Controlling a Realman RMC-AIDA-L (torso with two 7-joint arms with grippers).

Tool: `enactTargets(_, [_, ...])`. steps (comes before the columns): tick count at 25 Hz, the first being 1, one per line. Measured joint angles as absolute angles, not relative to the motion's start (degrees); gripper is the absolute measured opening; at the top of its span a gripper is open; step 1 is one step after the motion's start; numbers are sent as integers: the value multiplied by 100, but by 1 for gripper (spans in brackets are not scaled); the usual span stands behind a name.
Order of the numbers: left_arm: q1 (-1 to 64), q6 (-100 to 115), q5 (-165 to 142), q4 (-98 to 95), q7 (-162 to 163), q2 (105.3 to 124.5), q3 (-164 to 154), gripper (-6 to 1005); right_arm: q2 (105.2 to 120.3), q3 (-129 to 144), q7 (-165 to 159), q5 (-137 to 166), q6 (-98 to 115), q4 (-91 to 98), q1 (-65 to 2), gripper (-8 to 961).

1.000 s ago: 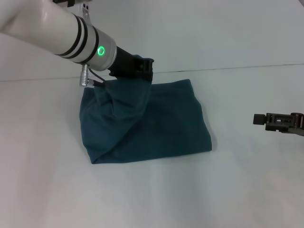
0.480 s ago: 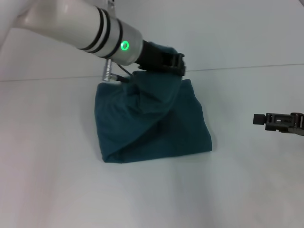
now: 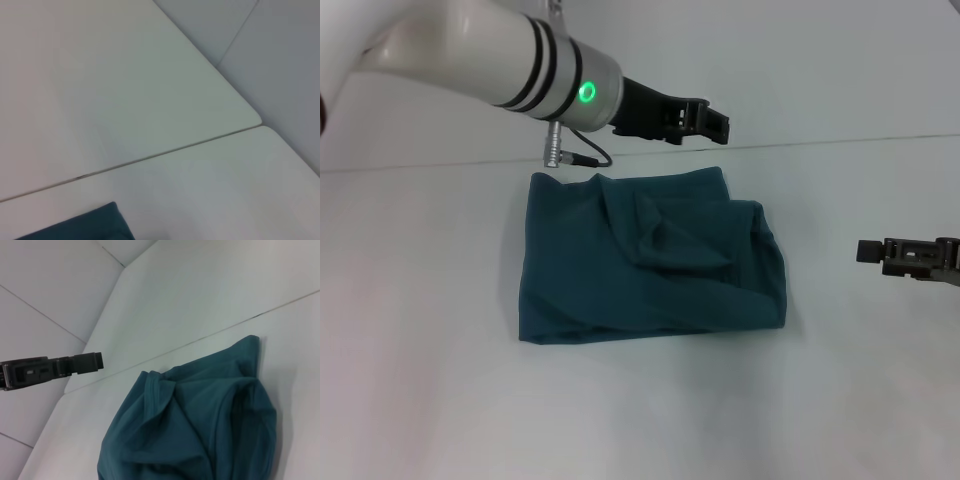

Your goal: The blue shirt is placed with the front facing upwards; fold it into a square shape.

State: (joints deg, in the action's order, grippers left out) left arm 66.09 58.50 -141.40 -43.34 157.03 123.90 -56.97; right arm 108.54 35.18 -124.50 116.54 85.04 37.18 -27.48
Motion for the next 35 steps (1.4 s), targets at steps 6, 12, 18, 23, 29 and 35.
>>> enactTargets(6, [6335,5995,-14113,-4685,15754,12378,-5629,595,10851,3516,-12458,11654,8479,3718,-2755,885])
enactTargets(12, [5571,6867,-13870,-5529,15957,12355,-4880,840,10802,3556,-12456,11654,8471,3760,-2815,885])
enactTargets(18, [4583,7661,-12904,-5633,15914,12058,-4377,948,10693,3565,-12604,11938,8523,3780,-3018,885])
enactTargets(23, [3923,7859,-12451,-5601,15681,11911,-4307,949,10594,3582,-13105,12635,8668,3836,-3513,885])
enactTargets(29, [3832,8162,-12868,-5327,15450,11798,-4150,947,10482,3620,-14105,13223,8814,4026,-4183,885])
enactTargets(35, [3804,8170,-13148,-5300,15363,11823,-4182,949,10366,3611,-14839,13262,8879,4186,-4566,885])
